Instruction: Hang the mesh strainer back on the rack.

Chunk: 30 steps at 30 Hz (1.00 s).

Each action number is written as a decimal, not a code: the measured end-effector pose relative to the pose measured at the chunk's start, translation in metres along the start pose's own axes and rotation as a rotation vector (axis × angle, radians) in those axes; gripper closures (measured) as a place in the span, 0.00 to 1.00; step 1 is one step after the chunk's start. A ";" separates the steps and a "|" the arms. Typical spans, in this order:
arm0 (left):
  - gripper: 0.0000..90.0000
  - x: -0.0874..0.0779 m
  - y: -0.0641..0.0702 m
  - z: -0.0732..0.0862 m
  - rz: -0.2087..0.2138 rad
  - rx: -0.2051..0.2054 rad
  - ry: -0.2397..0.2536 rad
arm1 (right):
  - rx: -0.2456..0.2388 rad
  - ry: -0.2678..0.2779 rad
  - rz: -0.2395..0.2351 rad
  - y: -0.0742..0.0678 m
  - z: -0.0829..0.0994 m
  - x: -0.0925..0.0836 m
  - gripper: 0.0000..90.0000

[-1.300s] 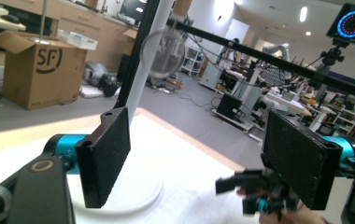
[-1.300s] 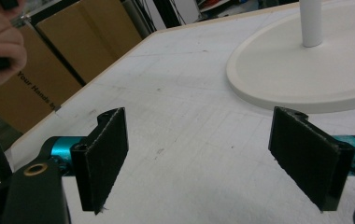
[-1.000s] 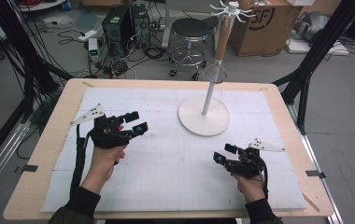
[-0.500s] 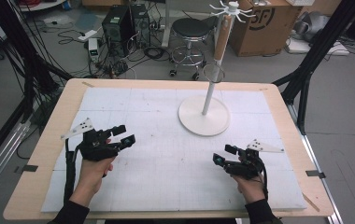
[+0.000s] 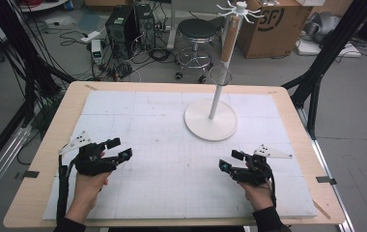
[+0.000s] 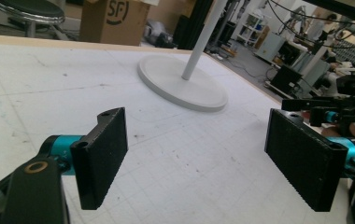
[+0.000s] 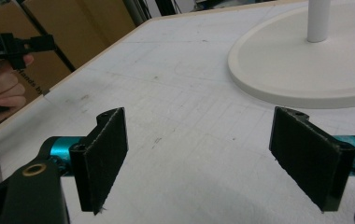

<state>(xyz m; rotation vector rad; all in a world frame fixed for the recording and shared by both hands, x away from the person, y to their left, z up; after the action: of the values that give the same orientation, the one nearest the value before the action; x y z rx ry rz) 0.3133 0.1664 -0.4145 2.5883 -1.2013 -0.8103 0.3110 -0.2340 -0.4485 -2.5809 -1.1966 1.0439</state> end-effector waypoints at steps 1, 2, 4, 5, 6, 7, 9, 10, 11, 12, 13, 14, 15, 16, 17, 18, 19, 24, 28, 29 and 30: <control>0.24 -0.001 -0.001 0.001 -0.001 0.002 -0.002 | 0.001 0.000 0.001 0.000 0.000 0.000 0.21; 0.24 -0.001 -0.001 0.002 0.000 -0.003 -0.001 | 0.002 0.000 0.000 0.000 0.000 0.000 0.21; 0.24 -0.002 -0.002 0.005 -0.001 -0.010 -0.003 | 0.000 0.001 0.001 0.000 0.000 0.000 0.21; 0.25 -0.002 -0.003 0.007 -0.001 -0.008 -0.005 | 0.001 0.000 0.001 0.000 0.000 0.000 0.21; 0.25 -0.003 -0.003 0.008 -0.006 -0.012 -0.003 | -0.001 0.000 0.001 0.000 0.000 0.000 0.21; 0.25 -0.004 -0.004 0.009 -0.011 -0.007 -0.005 | -0.001 0.000 0.001 0.000 0.000 0.000 0.21; 0.25 -0.006 -0.005 0.012 -0.016 -0.015 0.013 | -0.003 0.001 0.004 0.000 0.000 0.000 0.21; 0.25 -0.007 -0.006 0.015 -0.012 -0.021 0.020 | 0.000 -0.001 0.002 0.000 0.000 0.000 0.21; 0.26 -0.007 -0.007 0.018 -0.008 -0.034 0.023 | 0.000 0.000 0.003 0.000 0.000 0.000 0.21; 0.26 -0.007 -0.009 0.021 -0.017 -0.035 0.021 | 0.002 -0.003 0.002 0.000 0.000 0.000 0.21; 0.26 -0.007 -0.010 0.025 -0.022 -0.041 0.020 | 0.004 -0.004 0.000 0.000 0.000 0.000 0.21; 0.26 -0.007 -0.011 0.028 -0.025 -0.045 0.016 | 0.003 -0.004 0.001 0.000 0.000 0.001 0.21; 0.26 -0.006 -0.011 0.029 -0.023 -0.050 0.012 | 0.004 -0.005 0.001 0.000 0.000 0.000 0.21; 0.26 -0.007 -0.012 0.030 -0.027 -0.050 0.007 | 0.004 -0.004 0.001 0.000 0.000 0.001 0.21; 0.26 -0.007 -0.012 0.030 -0.031 -0.044 0.013 | 0.003 -0.003 0.002 0.000 0.000 0.001 0.21; 0.26 -0.008 -0.011 0.029 -0.032 -0.042 0.019 | 0.003 -0.004 0.003 0.000 0.000 0.001 0.21; 0.26 -0.009 -0.010 0.029 -0.032 -0.036 0.021 | 0.000 -0.005 0.005 0.000 0.000 0.001 0.21; 0.25 -0.011 -0.009 0.035 -0.038 -0.036 0.002 | 0.004 -0.005 0.006 0.002 0.001 0.001 0.21; 0.25 -0.014 -0.010 0.040 -0.038 -0.045 0.001 | 0.003 -0.005 0.004 0.001 0.001 0.001 0.21; 0.25 -0.014 -0.010 0.040 -0.035 -0.048 0.003 | 0.000 -0.004 0.005 0.001 0.001 0.001 0.21; 0.25 -0.015 -0.011 0.041 -0.038 -0.049 0.002 | 0.003 -0.007 0.003 0.001 0.001 0.001 0.21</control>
<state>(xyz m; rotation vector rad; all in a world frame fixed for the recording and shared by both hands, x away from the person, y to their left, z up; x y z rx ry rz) 0.2905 0.1870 -0.4465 2.5793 -1.1203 -0.8336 0.3115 -0.2342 -0.4499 -2.5793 -1.1923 1.0555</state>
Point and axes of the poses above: each handheld gripper's, and its own axes: x roughly forward along the jaws, z roughly out of its underside, y roughly to its right, the point moved 6 cm from there along x, roughly forward along the jaws, and after that the axes turned 14 degrees about -y, right-handed, at the moved point
